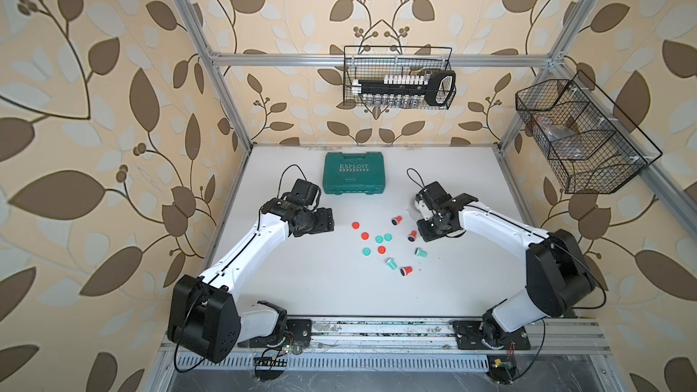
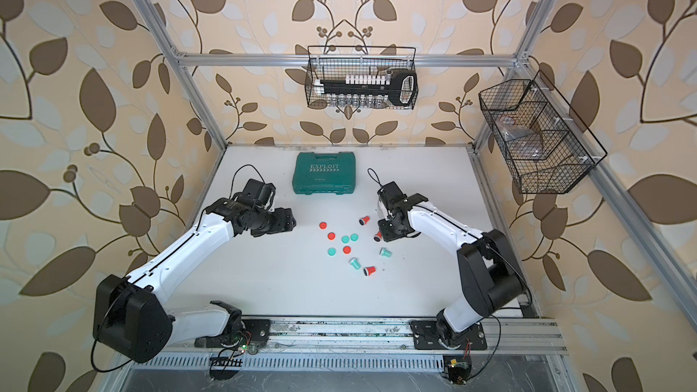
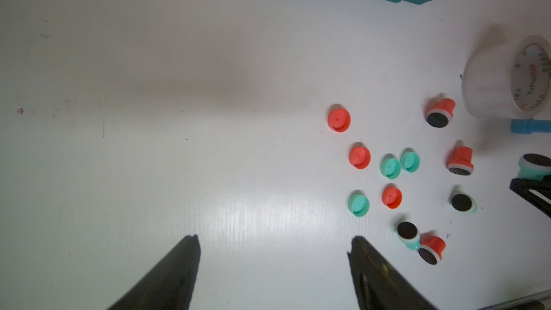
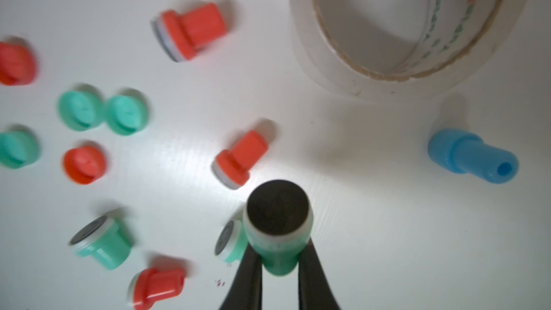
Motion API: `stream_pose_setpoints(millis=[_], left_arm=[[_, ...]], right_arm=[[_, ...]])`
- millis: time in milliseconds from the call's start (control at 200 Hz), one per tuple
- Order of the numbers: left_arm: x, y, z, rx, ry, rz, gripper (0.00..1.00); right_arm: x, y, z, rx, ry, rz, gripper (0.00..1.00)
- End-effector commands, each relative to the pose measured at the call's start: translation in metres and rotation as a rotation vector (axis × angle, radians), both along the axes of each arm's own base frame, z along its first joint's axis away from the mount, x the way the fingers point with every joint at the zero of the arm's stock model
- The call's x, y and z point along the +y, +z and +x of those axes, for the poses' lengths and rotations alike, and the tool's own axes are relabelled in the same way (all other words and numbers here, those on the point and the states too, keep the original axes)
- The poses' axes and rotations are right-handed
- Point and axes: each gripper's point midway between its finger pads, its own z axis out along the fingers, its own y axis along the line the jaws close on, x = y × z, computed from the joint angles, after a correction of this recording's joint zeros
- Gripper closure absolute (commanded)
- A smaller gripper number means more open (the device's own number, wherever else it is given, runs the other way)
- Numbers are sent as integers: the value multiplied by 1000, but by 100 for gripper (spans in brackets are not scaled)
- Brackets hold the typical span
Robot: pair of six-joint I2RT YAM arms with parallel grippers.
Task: Close the stamp cap
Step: Pick up the stamp from the center of the board.
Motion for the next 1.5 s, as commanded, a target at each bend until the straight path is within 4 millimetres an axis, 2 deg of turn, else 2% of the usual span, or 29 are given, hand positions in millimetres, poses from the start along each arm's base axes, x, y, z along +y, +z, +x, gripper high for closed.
stream_pose_setpoints(millis=[0,175,320,455,665,960,1065,1495], left_arm=[[-29,39,-6,-48,-70,-101,21],[-73,89,-26,-62,-177,-225,25],[-109,112,-45,-44,-238,-318,28],[-144,121,-64,-17,-315,-340,31],[-189,121,-87,31,-414,-336,36],[-201,112,-90,63,-412,-301,46],[-205,109,-89,71,-409,-310,47],[-207,126,-86,14,-393,-370,57]], right_arm=[[21,20,-11,-80,176,51,86],[63,68,-34,-244,422,285,87],[88,100,-63,-388,638,419,86],[99,113,-86,-461,793,465,86],[106,121,-97,-481,866,489,87],[110,128,-96,-522,874,489,89],[111,129,-98,-531,884,502,89],[110,134,-107,-549,910,526,90]])
